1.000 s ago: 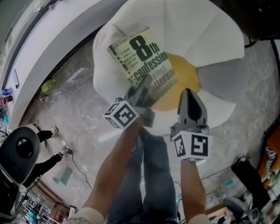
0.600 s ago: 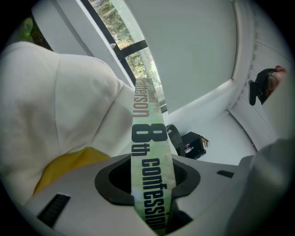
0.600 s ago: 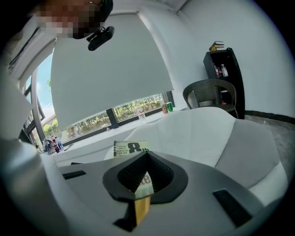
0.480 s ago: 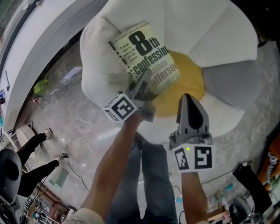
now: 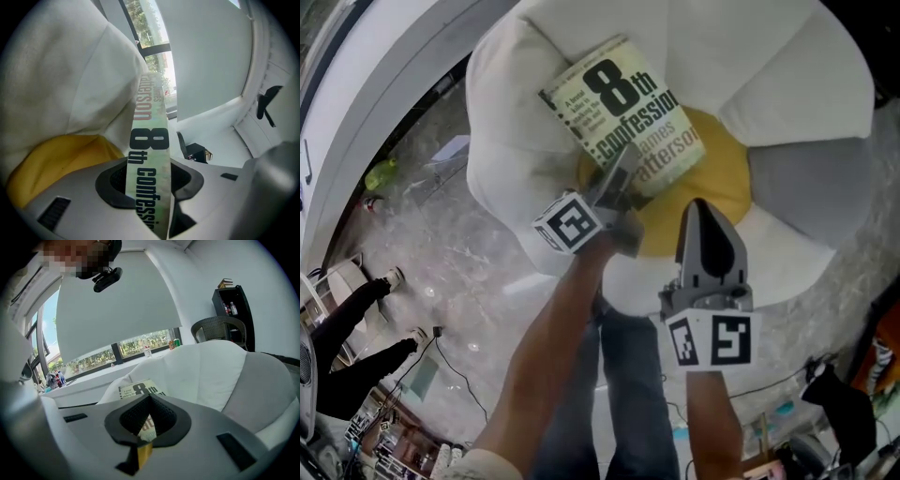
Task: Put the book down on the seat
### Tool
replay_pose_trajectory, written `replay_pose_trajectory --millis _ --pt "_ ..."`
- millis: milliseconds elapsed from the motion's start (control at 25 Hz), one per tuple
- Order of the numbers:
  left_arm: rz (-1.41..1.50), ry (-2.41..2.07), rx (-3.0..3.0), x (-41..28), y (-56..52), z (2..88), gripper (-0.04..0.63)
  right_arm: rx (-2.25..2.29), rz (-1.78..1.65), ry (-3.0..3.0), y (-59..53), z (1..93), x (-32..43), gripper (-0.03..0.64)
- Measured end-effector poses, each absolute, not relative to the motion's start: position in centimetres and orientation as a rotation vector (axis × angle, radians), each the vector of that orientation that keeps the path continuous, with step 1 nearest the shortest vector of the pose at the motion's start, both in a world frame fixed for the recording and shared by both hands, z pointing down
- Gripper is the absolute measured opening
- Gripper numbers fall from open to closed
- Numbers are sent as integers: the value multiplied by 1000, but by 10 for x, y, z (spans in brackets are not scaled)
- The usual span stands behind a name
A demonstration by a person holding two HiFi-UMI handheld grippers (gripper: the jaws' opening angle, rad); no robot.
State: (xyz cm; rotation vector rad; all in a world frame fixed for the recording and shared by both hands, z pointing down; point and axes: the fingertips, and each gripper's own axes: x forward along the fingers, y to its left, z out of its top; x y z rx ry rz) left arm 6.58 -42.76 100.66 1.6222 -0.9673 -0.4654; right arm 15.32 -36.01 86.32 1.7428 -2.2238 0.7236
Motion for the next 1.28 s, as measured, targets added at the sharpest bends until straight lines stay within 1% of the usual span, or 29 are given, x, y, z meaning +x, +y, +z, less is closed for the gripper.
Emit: replay_pose_trajectory --millis 160,320,760,1040,1280 --pt "-492 -963 1598 70 -430 1012 167 1733 729 -2228 -361 864 154 3" --pt "-464 -992 1574 63 -429 1022 224 1730 738 -2224 -362 863 151 3" --pt "-351 -1126 1475 52 -424 1036 331 1731 733 -2233 -371 850 147 3" --pt "-297 -1206 1402 42 -417 1039 362 1735 746 -2230 -372 846 146 3" --pt "-286 -1228 1356 27 -401 1033 362 1736 745 -2237 -373 833 144 3"
